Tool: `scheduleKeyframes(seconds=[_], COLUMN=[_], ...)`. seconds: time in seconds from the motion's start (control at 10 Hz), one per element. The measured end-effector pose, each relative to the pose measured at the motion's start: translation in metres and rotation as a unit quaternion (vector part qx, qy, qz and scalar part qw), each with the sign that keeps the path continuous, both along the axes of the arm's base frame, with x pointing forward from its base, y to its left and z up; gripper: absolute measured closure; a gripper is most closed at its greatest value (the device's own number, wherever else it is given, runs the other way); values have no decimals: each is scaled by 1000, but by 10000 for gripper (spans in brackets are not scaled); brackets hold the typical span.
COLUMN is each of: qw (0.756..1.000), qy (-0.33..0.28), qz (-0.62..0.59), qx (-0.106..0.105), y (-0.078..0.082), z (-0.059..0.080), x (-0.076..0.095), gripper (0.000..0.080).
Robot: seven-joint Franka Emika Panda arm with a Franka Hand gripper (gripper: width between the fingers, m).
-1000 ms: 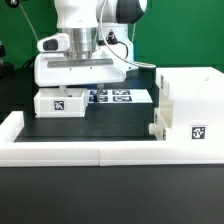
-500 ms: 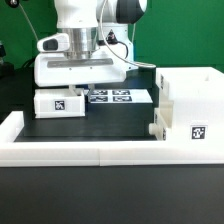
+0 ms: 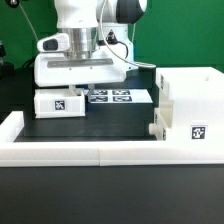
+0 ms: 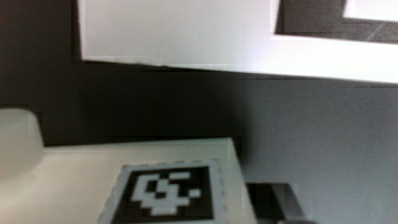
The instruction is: Assemble drawer
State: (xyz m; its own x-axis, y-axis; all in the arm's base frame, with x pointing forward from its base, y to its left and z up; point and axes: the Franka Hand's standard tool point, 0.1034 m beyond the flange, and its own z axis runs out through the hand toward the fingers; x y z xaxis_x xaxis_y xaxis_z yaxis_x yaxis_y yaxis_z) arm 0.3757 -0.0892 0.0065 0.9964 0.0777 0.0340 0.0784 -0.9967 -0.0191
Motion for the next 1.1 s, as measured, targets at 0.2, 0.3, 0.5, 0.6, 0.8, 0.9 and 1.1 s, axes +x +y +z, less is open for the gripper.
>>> scheduleKeyframes(seconds=[0.2,0.3,0.5,0.6,0.8,0.9,1.1], qw=[999,997,995,994,992,991,989], qy=[18,34,51,49,41,44,44], qz=[50,64,87,94,118,125,135], qx=[11,19,29,32,33,34,34], y=[9,17,24,29,43,40,41], z=[23,30,42,48,55,53,52], x=[13,18,37,52,75,70,70], gripper=[727,726,726,726,726,726,726])
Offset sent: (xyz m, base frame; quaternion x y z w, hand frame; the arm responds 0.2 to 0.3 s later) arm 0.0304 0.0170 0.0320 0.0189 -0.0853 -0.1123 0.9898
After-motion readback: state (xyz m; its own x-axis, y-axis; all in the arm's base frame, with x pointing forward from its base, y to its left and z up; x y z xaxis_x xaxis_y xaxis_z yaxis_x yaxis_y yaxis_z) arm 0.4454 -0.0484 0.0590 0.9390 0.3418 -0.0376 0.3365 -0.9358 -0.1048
